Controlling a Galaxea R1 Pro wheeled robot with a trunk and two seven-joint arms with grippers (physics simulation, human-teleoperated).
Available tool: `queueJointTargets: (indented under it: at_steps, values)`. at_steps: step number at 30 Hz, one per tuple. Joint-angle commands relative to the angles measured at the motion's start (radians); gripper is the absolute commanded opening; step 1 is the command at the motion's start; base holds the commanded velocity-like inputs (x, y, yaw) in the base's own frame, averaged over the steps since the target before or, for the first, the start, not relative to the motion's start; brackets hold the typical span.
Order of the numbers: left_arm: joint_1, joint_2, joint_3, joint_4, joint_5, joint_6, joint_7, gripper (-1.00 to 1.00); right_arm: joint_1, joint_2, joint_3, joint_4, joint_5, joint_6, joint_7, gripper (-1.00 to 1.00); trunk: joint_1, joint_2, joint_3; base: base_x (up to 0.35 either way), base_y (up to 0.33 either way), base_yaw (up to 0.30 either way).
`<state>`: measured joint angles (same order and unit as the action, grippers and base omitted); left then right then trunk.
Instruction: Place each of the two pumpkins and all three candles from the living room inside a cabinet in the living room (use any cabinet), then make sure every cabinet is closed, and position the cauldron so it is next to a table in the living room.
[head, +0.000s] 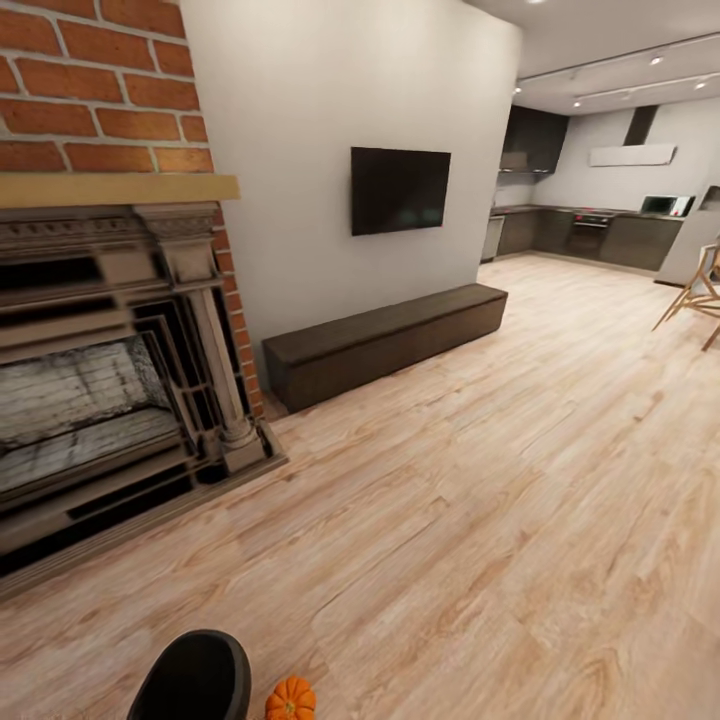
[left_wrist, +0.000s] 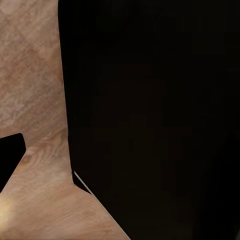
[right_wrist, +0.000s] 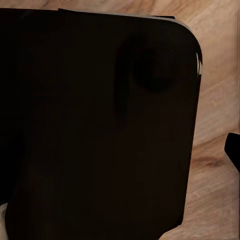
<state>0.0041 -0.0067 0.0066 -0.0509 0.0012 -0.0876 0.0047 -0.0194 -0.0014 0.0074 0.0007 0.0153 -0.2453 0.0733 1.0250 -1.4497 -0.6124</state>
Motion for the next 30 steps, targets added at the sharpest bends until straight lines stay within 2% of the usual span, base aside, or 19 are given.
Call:
queueJointTargets:
  at_steps: [1, 6, 13, 19, 30]
  values:
    - [0.0, 0.0, 0.001, -0.001, 0.0, -0.004, 0.0, 1.0, -0.001, 0.0, 0.0, 0.001, 0.001, -0.003, 0.002, 1.0, 0.0, 0.0, -0.001, 0.013, -0.026, 0.084]
    - [0.0, -0.002, -0.003, -0.001, 0.0, -0.009, 0.0, 1.0, -0.001, 0.0, 0.0, 0.001, 0.002, -0.004, 0.002, 1.0, 0.0, 0.0, -0.001, 0.053, -0.05, 0.044]
    - [0.0, -0.002, -0.003, -0.001, 0.0, -0.009, 0.001, 1.0, -0.001, 0.0, 0.001, 0.001, 0.002, -0.004, 0.002, 1.0, 0.0, 0.0, -0.001, 0.202, -0.175, 0.211]
    - [0.0, -0.002, -0.003, -0.001, -0.001, -0.009, 0.001, 1.0, -0.001, 0.0, 0.002, 0.001, 0.002, -0.006, 0.002, 1.0, 0.0, 0.0, -0.001, 0.181, -0.144, 0.084]
    - [0.0, -0.004, -0.004, -0.001, -0.003, -0.01, 0.0, 1.0, -0.001, 0.0, 0.002, 0.001, 0.003, -0.011, 0.002, 1.0, 0.0, 0.0, -0.001, 0.094, -0.171, 0.206]
